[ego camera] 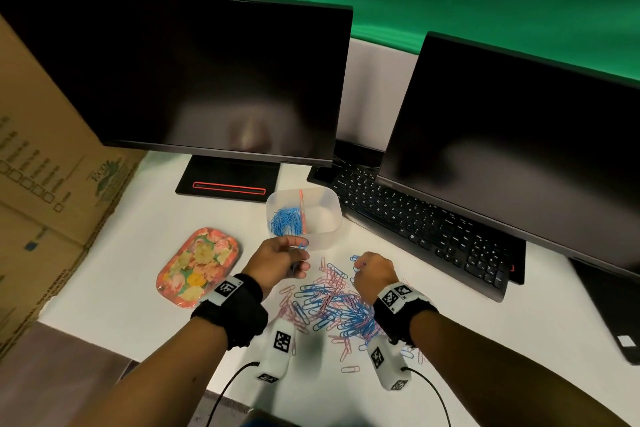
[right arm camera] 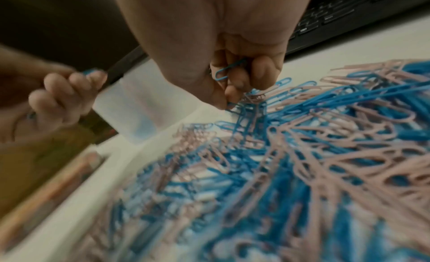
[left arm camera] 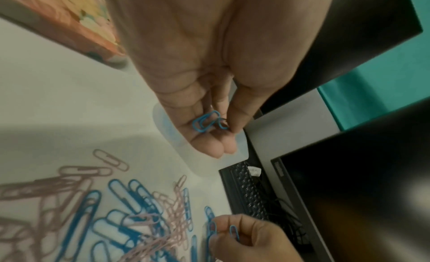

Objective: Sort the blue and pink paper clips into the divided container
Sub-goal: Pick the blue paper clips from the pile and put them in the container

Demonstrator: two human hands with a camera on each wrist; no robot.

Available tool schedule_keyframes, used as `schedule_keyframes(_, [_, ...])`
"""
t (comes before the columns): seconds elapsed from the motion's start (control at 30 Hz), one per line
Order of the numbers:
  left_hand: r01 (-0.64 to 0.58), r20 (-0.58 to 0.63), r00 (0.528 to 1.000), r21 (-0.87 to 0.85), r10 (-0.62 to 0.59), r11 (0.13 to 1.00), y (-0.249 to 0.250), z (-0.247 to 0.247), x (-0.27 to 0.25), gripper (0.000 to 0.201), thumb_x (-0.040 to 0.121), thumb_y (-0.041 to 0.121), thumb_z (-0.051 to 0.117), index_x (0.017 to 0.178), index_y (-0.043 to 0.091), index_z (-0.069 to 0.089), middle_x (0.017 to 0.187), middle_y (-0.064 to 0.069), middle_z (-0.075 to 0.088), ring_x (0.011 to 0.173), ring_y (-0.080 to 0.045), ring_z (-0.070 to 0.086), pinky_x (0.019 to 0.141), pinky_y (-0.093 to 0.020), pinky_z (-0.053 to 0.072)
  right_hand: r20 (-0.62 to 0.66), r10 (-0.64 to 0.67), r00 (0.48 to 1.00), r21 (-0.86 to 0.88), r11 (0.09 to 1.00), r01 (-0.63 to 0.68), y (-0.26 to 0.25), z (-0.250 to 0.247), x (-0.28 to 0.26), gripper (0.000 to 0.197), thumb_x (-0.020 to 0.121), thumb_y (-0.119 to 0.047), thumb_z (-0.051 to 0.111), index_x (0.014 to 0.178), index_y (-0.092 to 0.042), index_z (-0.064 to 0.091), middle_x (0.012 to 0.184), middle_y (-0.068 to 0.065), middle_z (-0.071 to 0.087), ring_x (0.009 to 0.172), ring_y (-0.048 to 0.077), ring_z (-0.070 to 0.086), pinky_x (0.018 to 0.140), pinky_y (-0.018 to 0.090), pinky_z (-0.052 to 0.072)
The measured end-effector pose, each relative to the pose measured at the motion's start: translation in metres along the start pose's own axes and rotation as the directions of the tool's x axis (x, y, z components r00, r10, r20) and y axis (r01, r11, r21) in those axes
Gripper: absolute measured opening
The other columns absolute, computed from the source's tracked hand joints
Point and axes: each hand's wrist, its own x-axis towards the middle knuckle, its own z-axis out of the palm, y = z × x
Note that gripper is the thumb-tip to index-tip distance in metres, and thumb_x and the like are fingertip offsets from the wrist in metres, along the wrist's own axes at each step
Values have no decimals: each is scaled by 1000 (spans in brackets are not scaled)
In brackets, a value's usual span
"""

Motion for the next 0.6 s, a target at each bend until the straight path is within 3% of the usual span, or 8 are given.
schedule_keyframes(0.1, [-45, -71, 997, -50, 41, 998, 14, -7, 2, 23, 87, -9, 55, 109, -3, 55, 79, -16, 59, 62, -23, 57, 58, -29, 55, 22, -27, 999, 293, 956, 20, 1, -7, -4, 25, 90, -5, 46, 94, -14, 69, 94, 3, 66, 84, 20, 64, 72, 22, 47])
schedule_keyframes(0.2, [-70, -169, 984, -54, 60, 996, 29, -15, 13, 20, 87, -11, 53, 104, 1, 56, 79, -19, 61, 63, -26, 58, 62, -31, 56, 194, -9, 981, 633, 765, -118, -13, -18, -14, 29, 90, 4, 36, 86, -8, 62, 69, 9, 52, 57, 21, 55, 49, 28, 46])
schedule_keyframes(0.27, [-60, -216, 975, -23, 54, 998, 37, -17, 22, 18, 87, -10, 54, 99, 4, 56, 83, -21, 62, 64, -25, 59, 62, -30, 57, 292, -49, 955, 774, 599, -206, -28, -29, -22, 24, 92, 8, 36, 90, -1, 58, 69, 12, 47, 56, 25, 56, 44, 28, 47])
schedule_keyframes(0.37, [-13, -247, 969, -3, 12, 1000, 45, -20, 36, 19, 87, -9, 54, 89, 10, 55, 82, -18, 61, 64, -23, 59, 72, -36, 56, 361, -132, 923, 850, 454, -267, -54, -40, -29, 14, 97, 1, 41, 97, 1, 55, 73, 12, 47, 60, 25, 56, 44, 27, 47])
schedule_keyframes(0.43, [11, -238, 971, 8, -9, 1000, 50, -19, 41, 20, 89, -10, 49, 91, 9, 53, 76, -14, 55, 63, -21, 54, 68, -34, 51, 370, -160, 915, 867, 414, -278, -72, -45, -28, 15, 97, -1, 41, 93, -1, 55, 73, 11, 49, 60, 23, 54, 44, 26, 47])
schedule_keyframes(0.53, [21, -210, 977, -20, -25, 1000, 59, -14, 43, 26, 90, -11, 40, 85, 13, 48, 71, -8, 38, 60, -18, 38, 58, -26, 31, 343, -173, 923, 866, 440, -239, -98, -51, -23, 18, 98, -2, 39, 90, -4, 55, 72, 11, 51, 61, 22, 55, 48, 29, 48])
schedule_keyframes(0.6, [14, -213, 977, 24, -9, 1000, 62, -13, 42, 20, 90, -6, 44, 94, 13, 52, 79, -11, 45, 70, -22, 46, 62, -28, 36, 313, -174, 934, 860, 470, -200, -115, -53, -19, 18, 98, -2, 38, 90, -6, 54, 71, 10, 51, 60, 22, 54, 48, 30, 47])
